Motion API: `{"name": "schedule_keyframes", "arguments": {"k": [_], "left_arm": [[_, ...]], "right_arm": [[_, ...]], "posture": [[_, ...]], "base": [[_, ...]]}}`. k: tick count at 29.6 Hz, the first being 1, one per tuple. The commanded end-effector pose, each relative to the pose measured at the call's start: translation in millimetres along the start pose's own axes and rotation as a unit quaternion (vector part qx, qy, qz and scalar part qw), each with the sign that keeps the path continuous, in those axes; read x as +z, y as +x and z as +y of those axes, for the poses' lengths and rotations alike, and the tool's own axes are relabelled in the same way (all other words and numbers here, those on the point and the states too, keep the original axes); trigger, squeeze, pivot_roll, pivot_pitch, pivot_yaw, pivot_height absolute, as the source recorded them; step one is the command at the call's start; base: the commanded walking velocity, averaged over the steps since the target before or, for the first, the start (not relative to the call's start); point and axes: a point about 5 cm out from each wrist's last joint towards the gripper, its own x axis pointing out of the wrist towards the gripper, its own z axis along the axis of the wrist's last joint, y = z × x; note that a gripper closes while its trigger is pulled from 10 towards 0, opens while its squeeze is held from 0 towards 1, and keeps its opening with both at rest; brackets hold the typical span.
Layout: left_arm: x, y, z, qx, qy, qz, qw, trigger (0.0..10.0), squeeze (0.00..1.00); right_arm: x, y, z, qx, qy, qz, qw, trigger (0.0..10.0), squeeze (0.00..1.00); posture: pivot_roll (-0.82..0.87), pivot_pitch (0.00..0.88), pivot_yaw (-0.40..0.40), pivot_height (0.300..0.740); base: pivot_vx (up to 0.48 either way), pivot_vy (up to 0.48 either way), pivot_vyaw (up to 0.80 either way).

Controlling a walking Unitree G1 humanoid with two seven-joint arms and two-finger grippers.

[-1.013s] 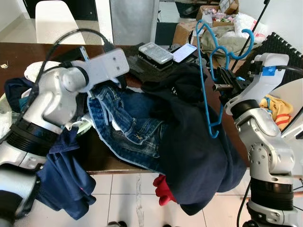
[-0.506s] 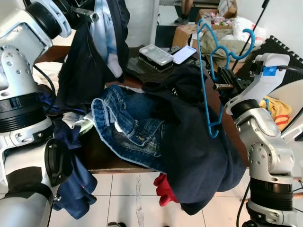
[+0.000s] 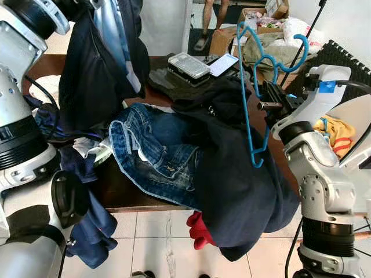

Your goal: Hang hanger

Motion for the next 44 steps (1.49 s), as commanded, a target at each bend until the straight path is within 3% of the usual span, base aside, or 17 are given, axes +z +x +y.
{"name": "schedule_keyframes", "arguments": {"k": [1, 6, 14, 21, 27, 35, 39, 42, 44], "left_arm": [[2, 1.3, -10.6, -0.021, 0.008, -0.004, 1.000, 10.0, 0.00], [-10, 2.4, -21.9, -0.031, 0.012, 0.005, 0.999, 10.0, 0.00], [-9, 2.2, -20.1, -0.022, 0.023, 0.004, 0.999, 10.0, 0.00], [28, 7.3, -5.6, 0.023, 0.066, -0.056, 0.996, 10.0, 0.00], [48, 13.6, -22.5, -0.010, 0.059, -0.101, 0.993, 10.0, 0.00], [55, 15.8, -29.3, -0.023, 0.042, -0.129, 0.990, 10.0, 0.00], [54, 16.2, -28.1, -0.019, 0.039, -0.128, 0.991, 10.0, 0.00], [34, 17.5, -19.9, 0.000, 0.009, -0.101, 0.995, 10.0, 0.00], [34, 17.5, -19.9, 0.000, 0.009, -0.101, 0.995, 10.0, 0.00]], "right_arm": [[2, 0.6, 0.7, 0.001, 0.007, -0.009, 1.000, 10.0, 0.00], [3, 0.9, 1.5, 0.005, 0.011, -0.014, 1.000, 10.0, 0.00], [4, 1.1, 2.5, 0.008, 0.017, -0.020, 1.000, 10.0, 0.00], [4, 1.1, 4.6, 0.016, 0.022, -0.023, 0.999, 10.0, 0.00], [5, 1.4, 4.6, 0.019, 0.022, -0.026, 0.999, 10.0, 0.00], [4, 1.3, 5.0, 0.021, 0.023, -0.026, 0.999, 10.0, 0.00], [4, 1.5, 4.8, 0.021, 0.023, -0.027, 0.999, 10.0, 0.00], [3, 1.5, 4.4, 0.020, 0.023, -0.026, 0.999, 10.0, 0.00], [3, 1.5, 4.4, 0.020, 0.023, -0.026, 0.999, 10.0, 0.00]], "posture": [[0.12, 0.166, -0.027, 0.740], [0.12, 0.164, -0.027, 0.740], [0.12, 0.163, -0.024, 0.740], [0.12, 0.155, -0.025, 0.740], [0.11, 0.150, -0.021, 0.740], [0.11, 0.144, -0.020, 0.740], [0.12, 0.144, -0.021, 0.740], [0.12, 0.145, -0.019, 0.740], [0.12, 0.145, -0.019, 0.740]], "base": [[-0.368, 0.000, 0.00], [-0.332, 0.000, 0.00], [-0.279, 0.000, 0.00], [-0.280, 0.000, 0.00], [-0.275, 0.000, 0.00], [-0.271, 0.000, 0.00], [-0.270, 0.000, 0.00], [-0.270, 0.000, 0.00], [-0.270, 0.000, 0.00]]}}
